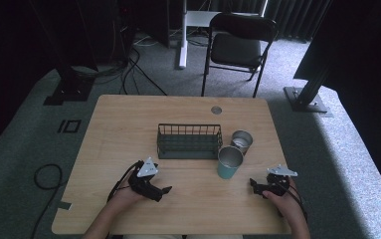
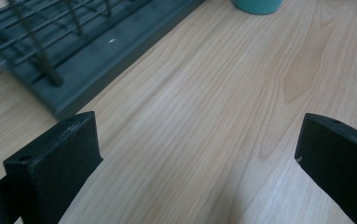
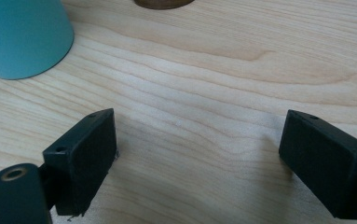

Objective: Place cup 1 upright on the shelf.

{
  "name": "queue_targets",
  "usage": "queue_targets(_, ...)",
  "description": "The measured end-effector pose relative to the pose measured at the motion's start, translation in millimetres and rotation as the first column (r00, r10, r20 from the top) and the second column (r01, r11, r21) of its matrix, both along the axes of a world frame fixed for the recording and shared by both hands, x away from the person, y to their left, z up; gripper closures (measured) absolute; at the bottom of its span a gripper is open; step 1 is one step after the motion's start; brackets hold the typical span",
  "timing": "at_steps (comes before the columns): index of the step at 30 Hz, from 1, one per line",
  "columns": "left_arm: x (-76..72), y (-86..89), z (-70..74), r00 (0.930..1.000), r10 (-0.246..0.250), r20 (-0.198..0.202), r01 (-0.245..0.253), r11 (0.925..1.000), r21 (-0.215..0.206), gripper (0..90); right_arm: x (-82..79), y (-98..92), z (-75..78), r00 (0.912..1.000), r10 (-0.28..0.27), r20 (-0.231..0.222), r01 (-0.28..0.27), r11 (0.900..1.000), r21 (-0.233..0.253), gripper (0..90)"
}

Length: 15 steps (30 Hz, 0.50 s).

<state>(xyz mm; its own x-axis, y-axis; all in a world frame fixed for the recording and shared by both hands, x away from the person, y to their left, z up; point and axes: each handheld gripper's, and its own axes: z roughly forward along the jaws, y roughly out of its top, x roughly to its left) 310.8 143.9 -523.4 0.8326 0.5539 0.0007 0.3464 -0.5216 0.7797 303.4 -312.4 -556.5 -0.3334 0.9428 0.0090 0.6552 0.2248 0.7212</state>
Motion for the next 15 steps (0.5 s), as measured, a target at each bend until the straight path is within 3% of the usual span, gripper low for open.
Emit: queue_targets(15,10.6,-34.5,2.5,0.9983,-0.059,0.0,0.059,0.9979,-0.026,0.5,0.0,0.1,0.0,1.0,-0.001,0.0,0.001,1.0,0.002,10.7)
